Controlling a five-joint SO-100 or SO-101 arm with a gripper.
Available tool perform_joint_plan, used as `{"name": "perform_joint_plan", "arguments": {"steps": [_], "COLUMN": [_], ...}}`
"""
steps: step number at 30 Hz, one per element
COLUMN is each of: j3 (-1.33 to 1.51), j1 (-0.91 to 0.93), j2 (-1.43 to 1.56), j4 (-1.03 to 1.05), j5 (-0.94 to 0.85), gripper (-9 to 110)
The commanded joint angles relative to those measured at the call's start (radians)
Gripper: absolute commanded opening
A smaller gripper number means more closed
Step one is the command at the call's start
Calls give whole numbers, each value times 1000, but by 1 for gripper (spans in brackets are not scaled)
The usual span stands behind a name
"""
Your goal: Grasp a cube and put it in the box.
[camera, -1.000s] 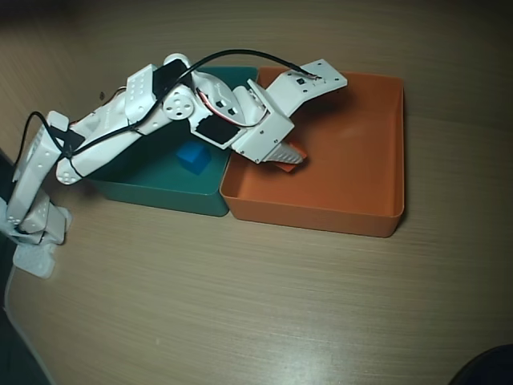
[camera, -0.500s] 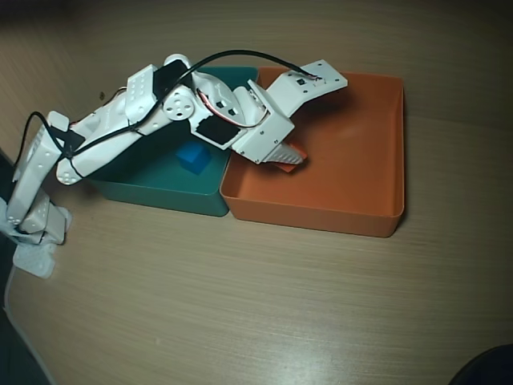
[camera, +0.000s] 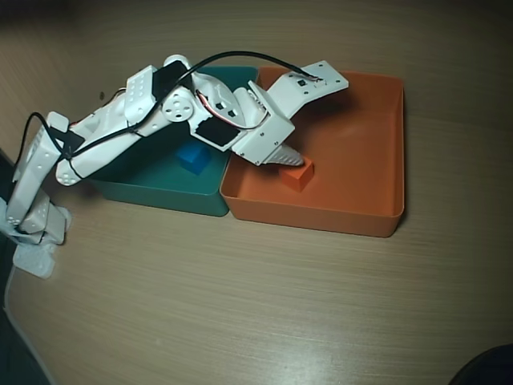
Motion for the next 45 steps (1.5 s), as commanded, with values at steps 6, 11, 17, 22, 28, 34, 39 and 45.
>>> {"name": "perform_joint_plan", "arguments": {"steps": [6, 11, 17, 22, 28, 34, 39, 45], "j3": [-80, -80, -80, -80, -80, -80, -80, -78], "j1": [5, 5, 6, 3, 0, -2, 0, 9], "j2": [38, 38, 48, 48, 46, 46, 49, 66], "j4": [-11, -11, -11, 2, 2, 3, 3, 3], "j5": [5, 5, 5, 6, 6, 6, 6, 6], "gripper": [50, 50, 44, 23, 1, -6, -5, -5]}}
